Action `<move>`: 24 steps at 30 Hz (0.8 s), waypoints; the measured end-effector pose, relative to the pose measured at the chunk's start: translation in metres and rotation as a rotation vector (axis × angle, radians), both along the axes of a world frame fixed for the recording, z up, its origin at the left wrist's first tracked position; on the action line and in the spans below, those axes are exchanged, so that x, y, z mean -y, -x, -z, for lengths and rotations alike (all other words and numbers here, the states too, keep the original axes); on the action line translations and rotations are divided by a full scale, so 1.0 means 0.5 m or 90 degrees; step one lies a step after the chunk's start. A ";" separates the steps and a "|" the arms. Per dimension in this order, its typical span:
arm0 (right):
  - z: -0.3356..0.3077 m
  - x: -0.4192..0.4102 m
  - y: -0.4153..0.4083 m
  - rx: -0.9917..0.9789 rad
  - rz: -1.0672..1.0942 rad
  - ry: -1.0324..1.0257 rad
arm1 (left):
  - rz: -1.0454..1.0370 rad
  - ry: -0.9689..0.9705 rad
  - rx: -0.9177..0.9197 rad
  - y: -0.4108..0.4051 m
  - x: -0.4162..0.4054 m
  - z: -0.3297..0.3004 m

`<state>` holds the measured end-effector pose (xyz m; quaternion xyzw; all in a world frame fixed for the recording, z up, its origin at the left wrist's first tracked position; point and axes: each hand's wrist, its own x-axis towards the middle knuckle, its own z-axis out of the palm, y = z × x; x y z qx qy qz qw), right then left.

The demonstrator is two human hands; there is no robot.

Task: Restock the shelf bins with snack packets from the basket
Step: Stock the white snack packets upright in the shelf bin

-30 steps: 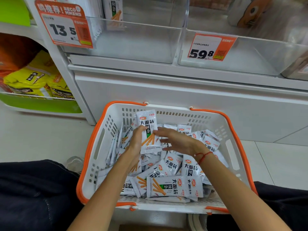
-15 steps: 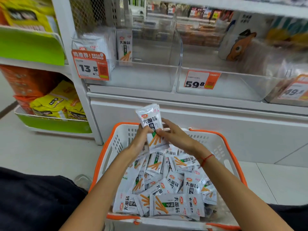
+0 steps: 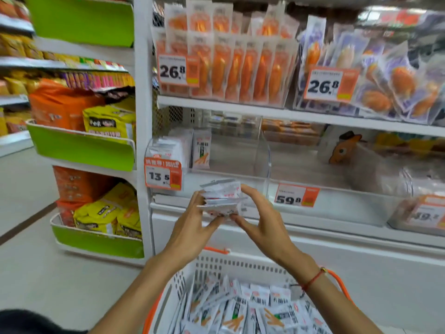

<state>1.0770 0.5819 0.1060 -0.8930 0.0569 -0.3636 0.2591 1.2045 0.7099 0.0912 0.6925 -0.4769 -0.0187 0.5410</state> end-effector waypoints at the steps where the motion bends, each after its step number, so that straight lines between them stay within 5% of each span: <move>1: -0.014 0.000 -0.009 0.028 0.010 0.040 | -0.030 0.036 0.003 -0.008 0.003 -0.011; 5: -0.060 0.016 -0.062 0.106 0.046 0.117 | -0.022 0.155 0.012 -0.044 0.025 -0.068; 11: -0.109 0.064 -0.161 0.172 0.061 0.085 | -0.182 0.104 0.145 -0.104 0.084 -0.142; 24: -0.109 0.263 -0.411 -0.167 0.067 -0.149 | -0.140 -0.229 -0.246 -0.353 0.349 -0.160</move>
